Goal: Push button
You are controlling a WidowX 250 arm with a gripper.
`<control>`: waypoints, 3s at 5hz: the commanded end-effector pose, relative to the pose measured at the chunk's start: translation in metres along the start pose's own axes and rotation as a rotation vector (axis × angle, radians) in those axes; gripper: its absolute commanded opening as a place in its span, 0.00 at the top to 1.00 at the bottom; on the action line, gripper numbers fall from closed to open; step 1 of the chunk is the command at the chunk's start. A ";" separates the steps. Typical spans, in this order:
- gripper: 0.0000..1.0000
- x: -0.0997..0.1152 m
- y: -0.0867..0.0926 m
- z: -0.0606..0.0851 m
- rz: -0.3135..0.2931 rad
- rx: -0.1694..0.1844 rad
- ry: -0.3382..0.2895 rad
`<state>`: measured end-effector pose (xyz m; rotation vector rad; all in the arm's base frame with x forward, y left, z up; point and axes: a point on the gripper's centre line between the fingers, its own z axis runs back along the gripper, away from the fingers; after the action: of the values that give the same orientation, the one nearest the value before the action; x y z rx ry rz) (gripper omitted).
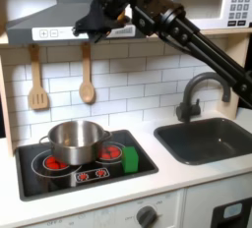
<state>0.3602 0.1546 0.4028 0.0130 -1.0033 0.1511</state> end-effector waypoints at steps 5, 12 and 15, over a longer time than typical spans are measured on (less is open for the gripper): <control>1.00 0.005 -0.009 -0.016 -0.008 -0.025 0.012; 1.00 0.012 -0.011 -0.026 -0.023 -0.045 0.019; 1.00 0.014 -0.012 -0.031 -0.028 -0.049 0.018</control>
<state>0.3933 0.1471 0.4007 -0.0166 -0.9924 0.1023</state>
